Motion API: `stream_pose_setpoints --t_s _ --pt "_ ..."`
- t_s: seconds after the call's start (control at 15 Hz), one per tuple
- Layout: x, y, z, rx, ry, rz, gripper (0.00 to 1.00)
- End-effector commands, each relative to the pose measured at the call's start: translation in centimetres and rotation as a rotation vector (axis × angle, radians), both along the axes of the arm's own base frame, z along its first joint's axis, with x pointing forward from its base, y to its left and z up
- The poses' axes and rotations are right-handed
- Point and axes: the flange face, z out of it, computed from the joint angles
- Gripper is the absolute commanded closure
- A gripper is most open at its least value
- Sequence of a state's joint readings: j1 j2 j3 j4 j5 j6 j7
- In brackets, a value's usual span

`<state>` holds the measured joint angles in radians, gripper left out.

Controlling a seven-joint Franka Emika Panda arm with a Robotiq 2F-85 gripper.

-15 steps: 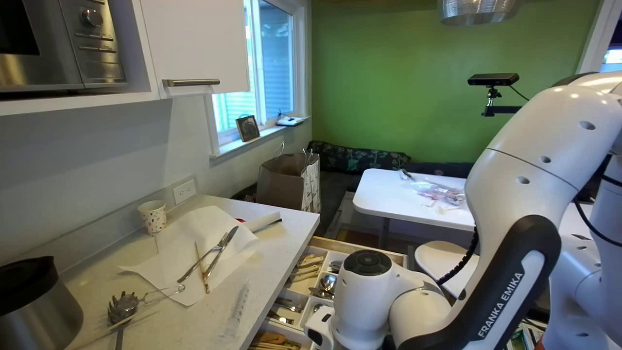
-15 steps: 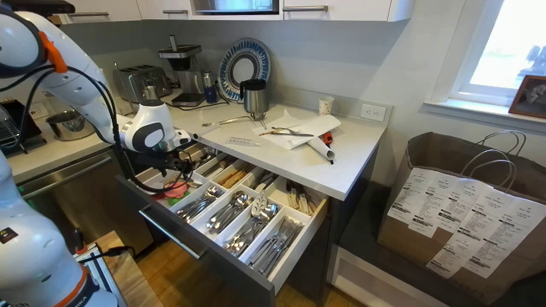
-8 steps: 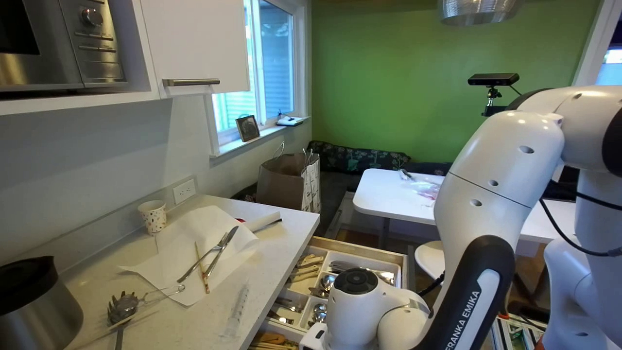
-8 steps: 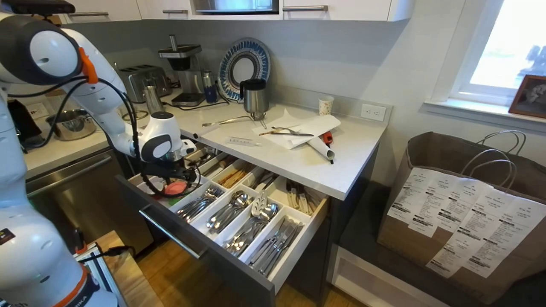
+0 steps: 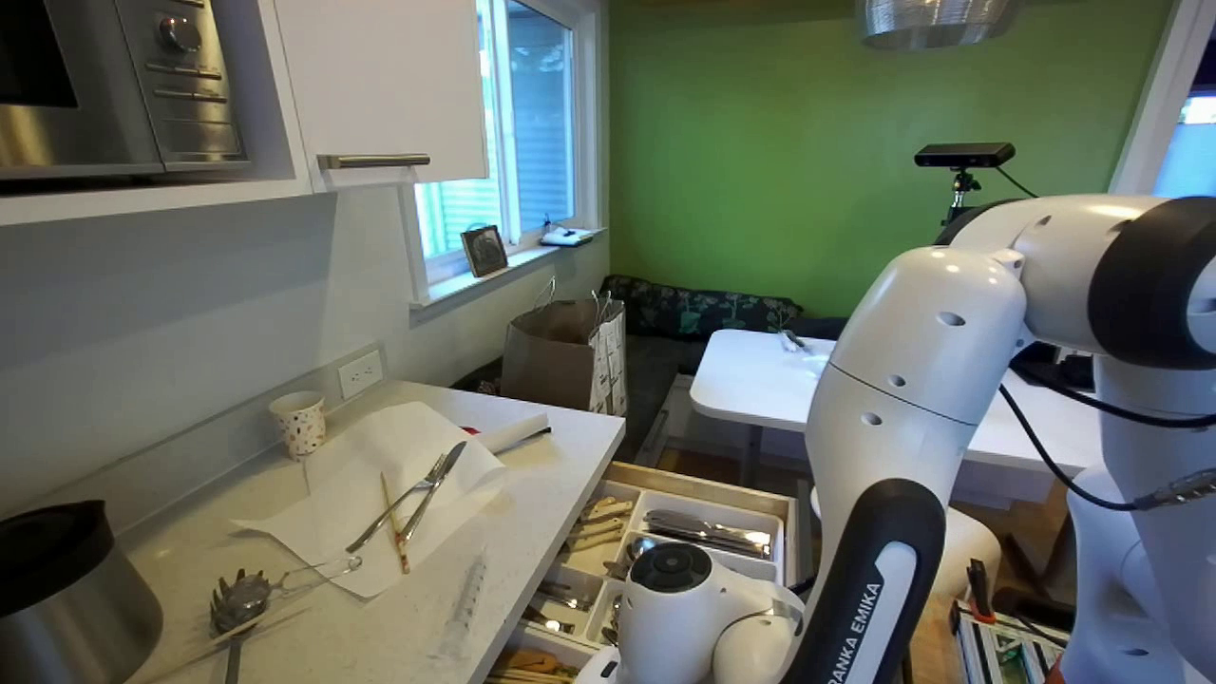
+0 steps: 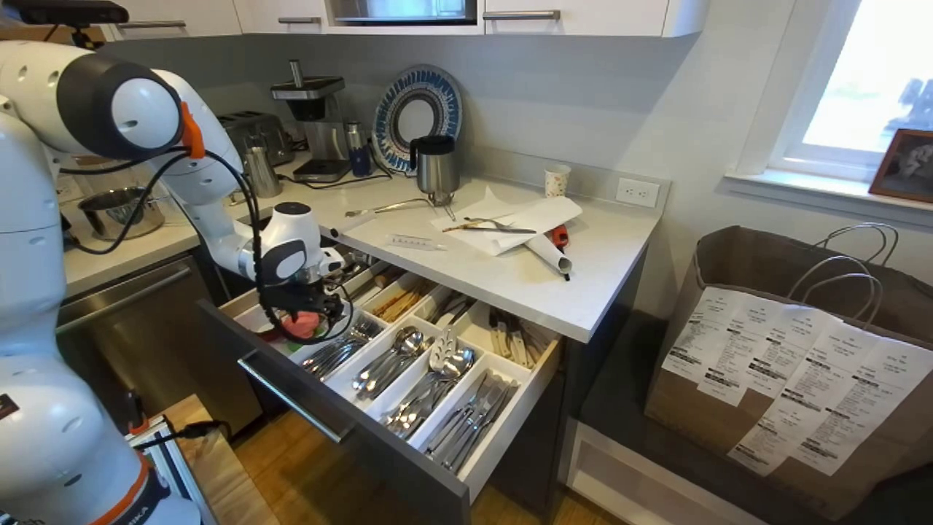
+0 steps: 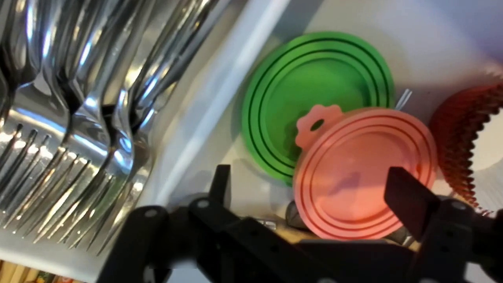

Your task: Pick up the peach lid from the open drawer and put it on the kitchen counter

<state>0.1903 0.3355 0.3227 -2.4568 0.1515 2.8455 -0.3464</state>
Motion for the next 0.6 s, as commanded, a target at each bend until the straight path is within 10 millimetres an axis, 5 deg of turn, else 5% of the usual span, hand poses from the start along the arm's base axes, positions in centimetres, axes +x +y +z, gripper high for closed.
stream_pose_setpoints --t_s 0.0,0.13,0.2,0.53 --pt "0.58 -0.03 -1.09 -0.004 0.015 -0.006 0.14" --pt "0.64 0.12 -1.24 -0.005 0.031 -0.017 0.39" --pt "0.64 0.24 -1.23 -0.005 0.033 -0.019 0.39" --pt "0.54 0.91 -0.77 0.004 0.036 -0.019 0.77"
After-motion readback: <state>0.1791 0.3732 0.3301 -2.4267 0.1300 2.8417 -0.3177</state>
